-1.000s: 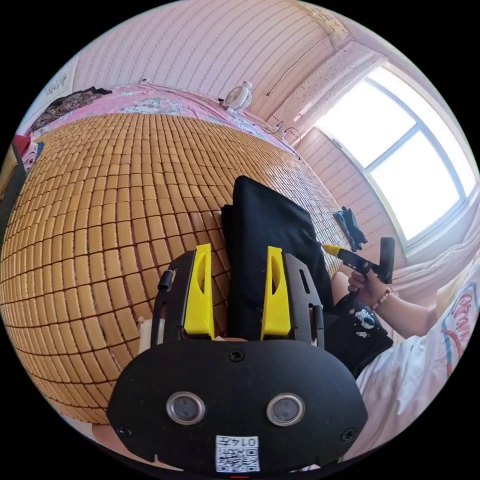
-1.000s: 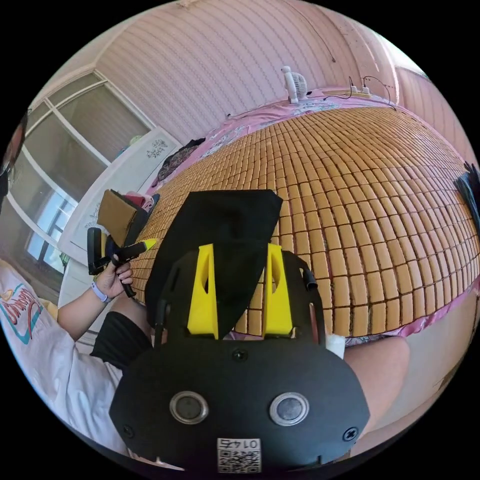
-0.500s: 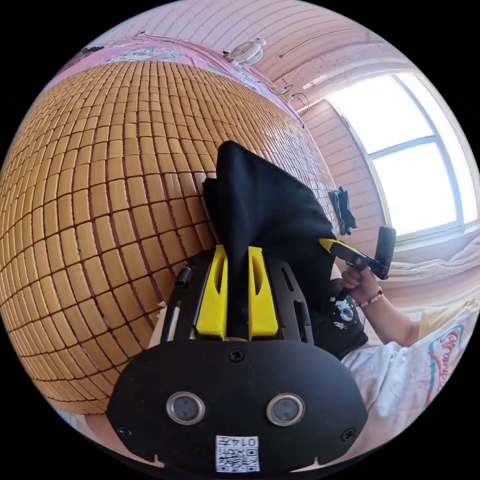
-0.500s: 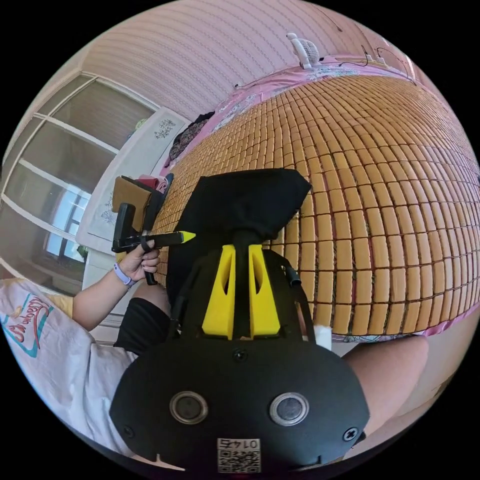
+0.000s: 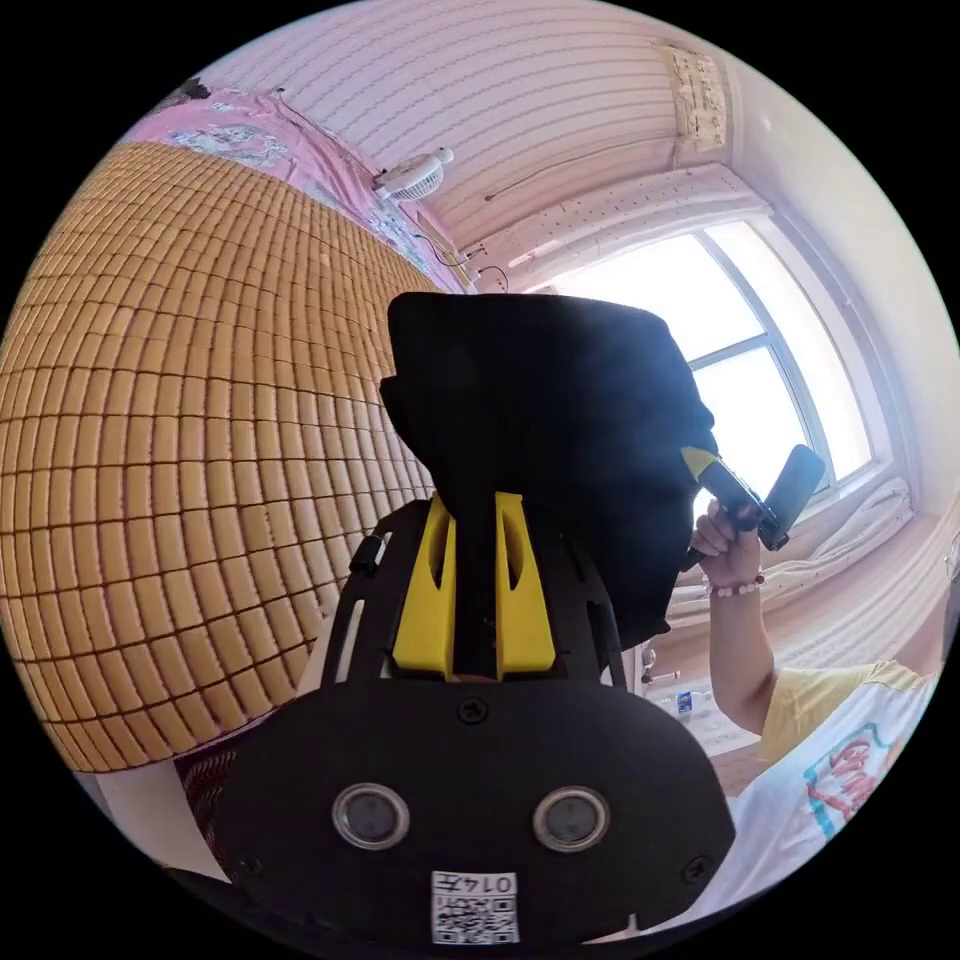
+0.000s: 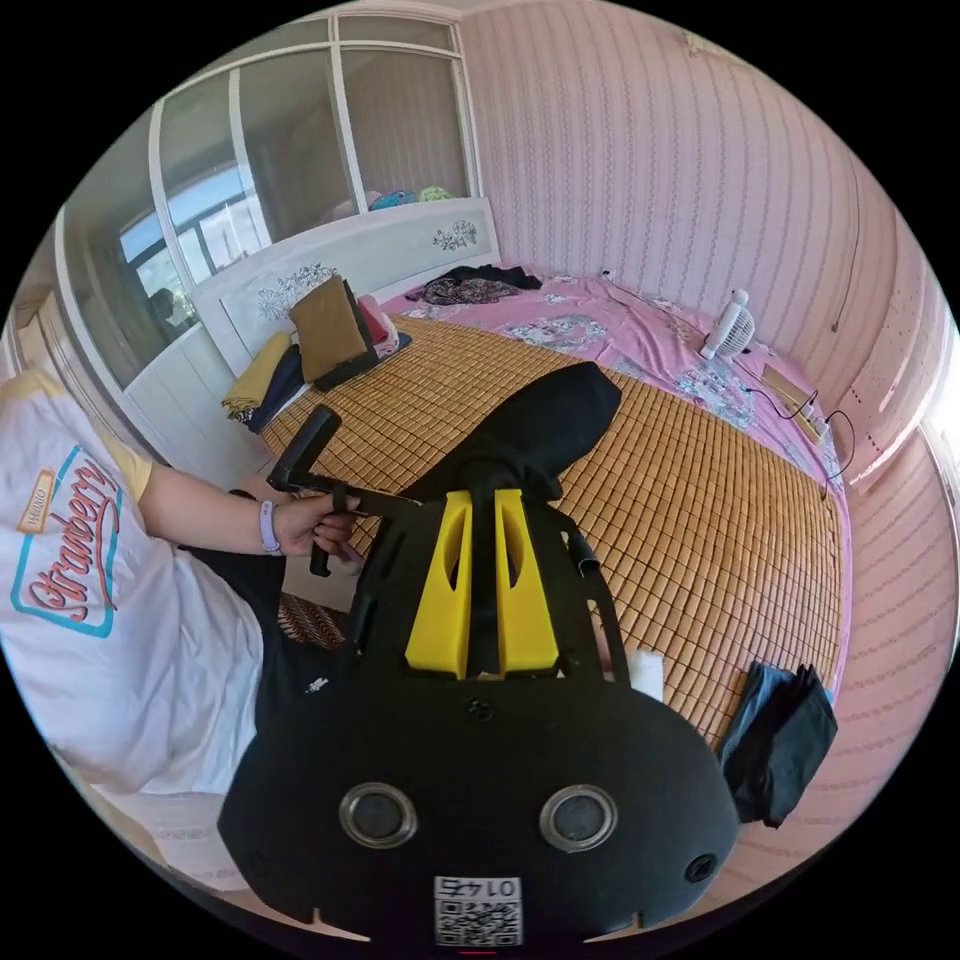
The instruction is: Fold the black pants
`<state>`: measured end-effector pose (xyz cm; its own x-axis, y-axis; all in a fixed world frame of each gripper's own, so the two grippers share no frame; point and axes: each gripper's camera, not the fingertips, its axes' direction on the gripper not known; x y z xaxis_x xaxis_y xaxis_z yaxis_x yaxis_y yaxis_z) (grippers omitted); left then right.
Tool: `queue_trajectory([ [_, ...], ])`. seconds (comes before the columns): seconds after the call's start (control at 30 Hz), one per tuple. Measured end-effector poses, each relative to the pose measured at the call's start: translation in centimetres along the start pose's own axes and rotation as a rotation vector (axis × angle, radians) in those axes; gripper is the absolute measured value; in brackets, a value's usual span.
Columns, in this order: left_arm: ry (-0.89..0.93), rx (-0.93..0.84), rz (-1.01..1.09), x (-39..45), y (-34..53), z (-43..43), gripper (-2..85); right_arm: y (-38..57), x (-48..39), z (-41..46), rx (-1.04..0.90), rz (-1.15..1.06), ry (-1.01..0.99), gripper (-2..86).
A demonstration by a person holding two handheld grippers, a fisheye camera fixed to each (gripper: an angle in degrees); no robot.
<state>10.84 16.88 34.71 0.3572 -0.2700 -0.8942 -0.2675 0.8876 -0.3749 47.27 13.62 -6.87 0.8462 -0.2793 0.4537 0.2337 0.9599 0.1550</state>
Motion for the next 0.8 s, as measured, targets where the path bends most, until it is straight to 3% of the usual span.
queue_trajectory([
  [0.17, 0.076, -0.078, 0.046, 6.9, -2.8, 9.5, 6.0, 2.7, 8.8, -7.2, -0.054, 0.077, 0.038, 2.8],
  [0.37, 0.196, -0.072, 0.154, 16.6, -5.7, 18.2, 6.4, 7.0, 20.2, -19.1, 0.027, 0.174, 0.043, 3.4],
  [0.5, 0.245, -0.099, 0.138, 21.1, -5.9, 23.8, 10.3, 13.8, 31.3, -24.4, -0.036, 0.466, -0.003, 6.0],
  [0.57, 0.191, -0.154, 0.107, 20.3, -5.7, 25.4, 11.7, 18.1, 35.2, -23.8, -0.113, 0.648, 0.154, 8.5],
  [0.63, 0.118, -0.192, 0.098, 18.3, -5.2, 24.4, 11.5, 24.7, 36.8, -21.2, -0.157, 0.881, 0.343, 13.2],
  [0.7, 0.053, -0.149, 0.118, 15.8, -4.2, 20.5, 10.5, 28.9, 35.4, -18.9, -0.099, 0.991, 0.312, 15.4],
  [0.8, -0.076, -0.101, 0.167, 11.6, -1.3, 11.2, 8.7, 32.4, 27.7, -16.3, 0.048, 0.923, 0.390, 15.8],
])
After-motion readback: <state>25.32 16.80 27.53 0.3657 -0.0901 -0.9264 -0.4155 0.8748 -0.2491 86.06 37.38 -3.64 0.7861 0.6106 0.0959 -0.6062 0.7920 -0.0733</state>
